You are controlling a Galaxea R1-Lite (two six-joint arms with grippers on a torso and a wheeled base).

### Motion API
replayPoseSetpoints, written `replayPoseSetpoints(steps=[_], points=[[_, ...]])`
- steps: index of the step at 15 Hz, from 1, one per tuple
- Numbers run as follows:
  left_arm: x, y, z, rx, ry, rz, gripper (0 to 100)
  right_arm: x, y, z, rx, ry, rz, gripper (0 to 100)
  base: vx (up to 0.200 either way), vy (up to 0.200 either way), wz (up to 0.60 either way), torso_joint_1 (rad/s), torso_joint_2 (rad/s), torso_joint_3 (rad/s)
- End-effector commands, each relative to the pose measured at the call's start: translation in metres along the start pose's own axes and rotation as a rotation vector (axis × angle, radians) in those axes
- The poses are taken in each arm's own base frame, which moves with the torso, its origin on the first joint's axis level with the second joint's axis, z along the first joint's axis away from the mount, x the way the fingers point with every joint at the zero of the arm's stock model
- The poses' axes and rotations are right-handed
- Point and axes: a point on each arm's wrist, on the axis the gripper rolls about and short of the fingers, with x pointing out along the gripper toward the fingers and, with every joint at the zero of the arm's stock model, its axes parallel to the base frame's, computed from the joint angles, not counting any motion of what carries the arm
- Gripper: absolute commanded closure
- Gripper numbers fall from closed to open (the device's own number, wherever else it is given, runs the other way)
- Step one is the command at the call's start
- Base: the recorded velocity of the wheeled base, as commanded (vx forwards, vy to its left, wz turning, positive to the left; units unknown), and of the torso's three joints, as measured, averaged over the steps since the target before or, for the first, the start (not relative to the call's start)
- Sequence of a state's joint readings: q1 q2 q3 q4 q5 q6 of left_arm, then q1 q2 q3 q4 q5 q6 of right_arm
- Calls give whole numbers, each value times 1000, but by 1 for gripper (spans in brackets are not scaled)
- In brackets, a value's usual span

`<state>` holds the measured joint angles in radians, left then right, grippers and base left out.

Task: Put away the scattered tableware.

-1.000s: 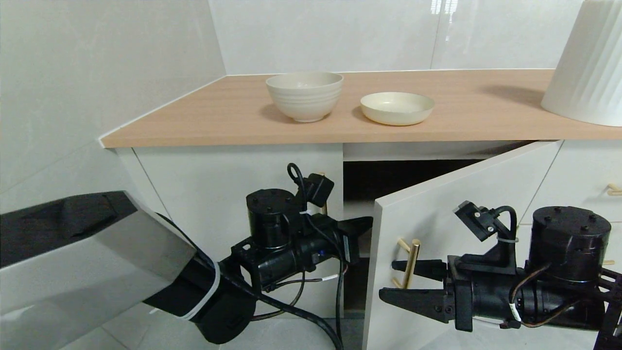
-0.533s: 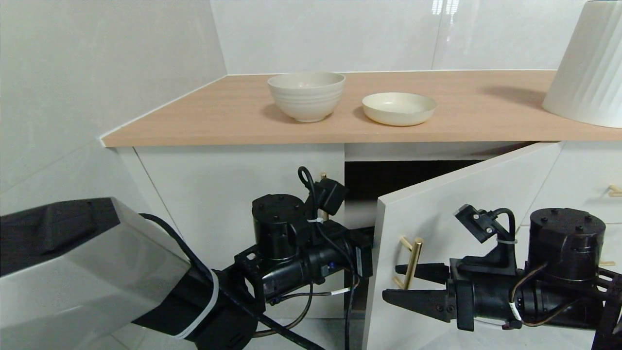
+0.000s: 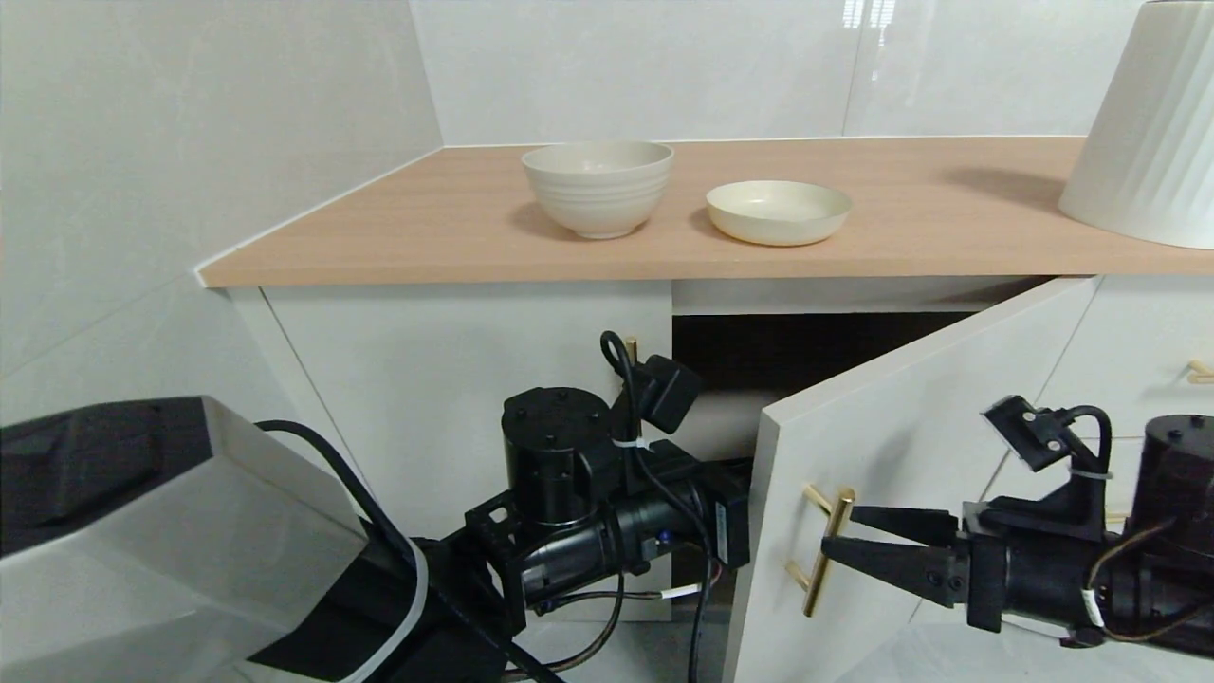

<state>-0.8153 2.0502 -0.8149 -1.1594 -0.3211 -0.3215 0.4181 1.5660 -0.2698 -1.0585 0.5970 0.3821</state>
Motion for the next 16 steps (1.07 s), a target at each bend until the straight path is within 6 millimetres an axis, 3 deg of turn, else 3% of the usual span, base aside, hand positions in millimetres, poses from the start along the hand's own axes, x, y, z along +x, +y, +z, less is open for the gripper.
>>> replayPoseSetpoints(steps=[1, 5, 12, 16], points=[[-1, -2, 2, 2, -7, 1, 100, -30, 14, -10, -12, -31, -8, 0, 0, 0, 0, 0, 0, 0], [-5, -4, 2, 0, -2, 1, 100, -50, 24, -23, -20, -42, -4, 0, 0, 0, 0, 0, 0, 0], [-3, -5, -3, -14, 45, 7, 100, -46, 22, -24, -8, -23, -6, 0, 0, 0, 0, 0, 0, 0], [0, -3, -6, -22, 69, 10, 100, -47, 23, -25, -9, -21, -2, 0, -150, 0, 0, 5, 4, 2]])
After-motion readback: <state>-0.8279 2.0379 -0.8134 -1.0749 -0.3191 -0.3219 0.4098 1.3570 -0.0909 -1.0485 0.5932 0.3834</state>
